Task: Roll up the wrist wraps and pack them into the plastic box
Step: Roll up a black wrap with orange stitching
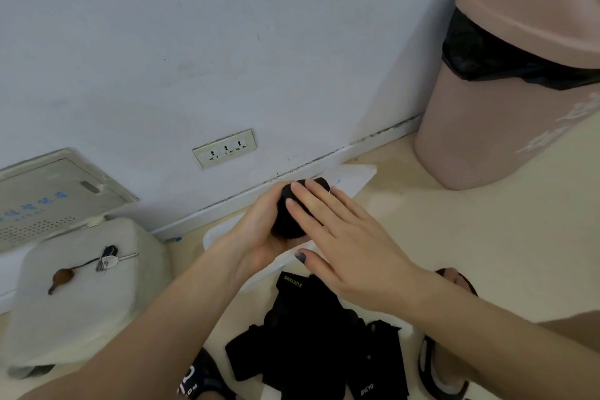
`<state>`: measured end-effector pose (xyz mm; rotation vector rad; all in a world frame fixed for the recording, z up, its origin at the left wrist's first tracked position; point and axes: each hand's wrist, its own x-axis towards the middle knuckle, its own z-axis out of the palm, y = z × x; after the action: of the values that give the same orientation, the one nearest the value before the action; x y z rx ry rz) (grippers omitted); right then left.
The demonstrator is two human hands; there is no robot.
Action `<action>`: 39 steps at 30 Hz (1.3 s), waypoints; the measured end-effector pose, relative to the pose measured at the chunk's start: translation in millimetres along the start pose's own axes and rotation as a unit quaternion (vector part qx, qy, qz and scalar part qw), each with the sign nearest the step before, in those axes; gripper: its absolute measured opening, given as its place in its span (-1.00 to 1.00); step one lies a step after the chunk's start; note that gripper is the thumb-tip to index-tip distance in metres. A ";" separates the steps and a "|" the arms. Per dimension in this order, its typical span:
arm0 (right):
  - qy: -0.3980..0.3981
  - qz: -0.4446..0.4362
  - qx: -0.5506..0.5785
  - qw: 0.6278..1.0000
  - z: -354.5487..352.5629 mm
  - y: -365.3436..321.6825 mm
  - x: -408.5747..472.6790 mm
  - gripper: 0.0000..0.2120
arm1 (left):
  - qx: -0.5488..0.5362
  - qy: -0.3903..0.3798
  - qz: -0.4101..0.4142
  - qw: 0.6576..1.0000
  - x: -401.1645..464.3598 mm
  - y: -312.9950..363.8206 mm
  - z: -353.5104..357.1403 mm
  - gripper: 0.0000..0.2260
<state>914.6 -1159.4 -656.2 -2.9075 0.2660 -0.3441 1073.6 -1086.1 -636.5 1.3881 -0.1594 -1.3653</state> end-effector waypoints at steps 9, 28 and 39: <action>0.019 0.042 0.079 0.996 -3.5 8.2 -29.7 -0.25 | 0.145 -0.063 -0.013 0.987 -5.1 -31.0 22.0 -0.63; -0.164 0.433 0.173 0.869 57.8 111.7 -147.3 -0.08 | 0.594 -0.088 -0.057 0.797 35.2 -164.1 16.1 -0.65; -0.208 0.456 0.122 0.856 174.7 192.5 -125.0 -0.24 | 0.656 -0.091 -0.053 0.747 127.9 -224.0 -20.7 -0.46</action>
<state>808.7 -1288.9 -891.2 -2.1833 1.3180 0.3747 1002.9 -1085.6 -885.4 2.3895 -1.4190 -1.4867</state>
